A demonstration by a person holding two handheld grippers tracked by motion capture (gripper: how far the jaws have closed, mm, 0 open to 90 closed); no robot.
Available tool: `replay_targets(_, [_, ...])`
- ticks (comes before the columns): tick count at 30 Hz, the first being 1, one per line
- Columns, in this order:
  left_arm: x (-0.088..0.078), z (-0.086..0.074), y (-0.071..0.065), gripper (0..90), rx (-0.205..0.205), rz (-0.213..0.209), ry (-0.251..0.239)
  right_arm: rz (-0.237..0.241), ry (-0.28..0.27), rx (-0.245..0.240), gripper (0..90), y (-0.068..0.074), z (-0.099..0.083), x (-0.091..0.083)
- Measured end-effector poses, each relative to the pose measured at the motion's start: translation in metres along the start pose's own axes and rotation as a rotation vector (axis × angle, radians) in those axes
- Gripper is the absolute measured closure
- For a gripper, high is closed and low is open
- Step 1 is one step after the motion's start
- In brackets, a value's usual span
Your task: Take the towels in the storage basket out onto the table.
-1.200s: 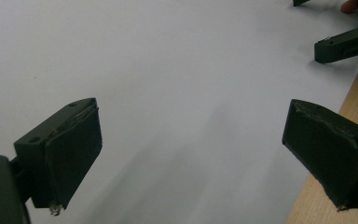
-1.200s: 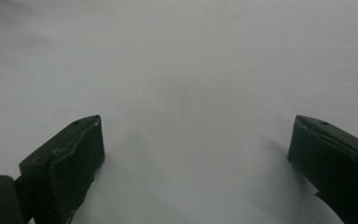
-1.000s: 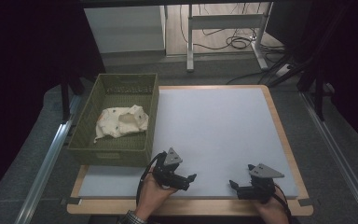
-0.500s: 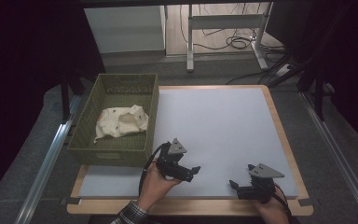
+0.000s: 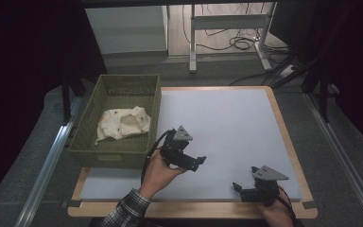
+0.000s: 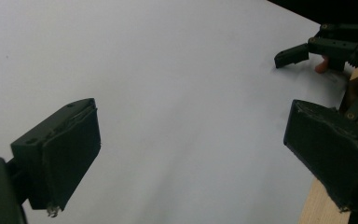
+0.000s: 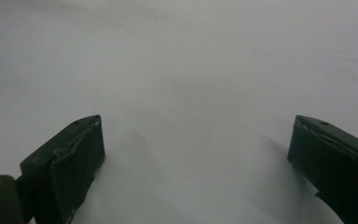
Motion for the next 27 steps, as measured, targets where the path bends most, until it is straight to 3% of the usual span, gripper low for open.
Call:
replay_targets(12, [-0.003, 0.019, 0.021, 3.9, -0.025, -0.006, 0.016, 0.005, -0.002, 0.000, 4.0, 0.000, 0.000, 0.000])
replay_targets(20, [-0.009, 0.031, 0.047, 3.6, -0.020, 0.045, 0.034, 0.006, -0.002, -0.001, 4.0, 0.000, 0.000, 0.000])
replay_targets(27, [-0.017, 0.033, 0.074, 2.5, -0.045, 0.096, 0.048, 0.007, -0.002, -0.001, 4.0, 0.000, 0.000, 0.000])
Point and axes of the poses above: each handheld gripper's, and its own axes: x roughly forward along the jaws, z roughly out of its top, y roughly to its left, the point moved 7 cm from there along x, roughly forward along the jaws, and after that the axes turned 4 degrees about -y, right-handed, at the moved point
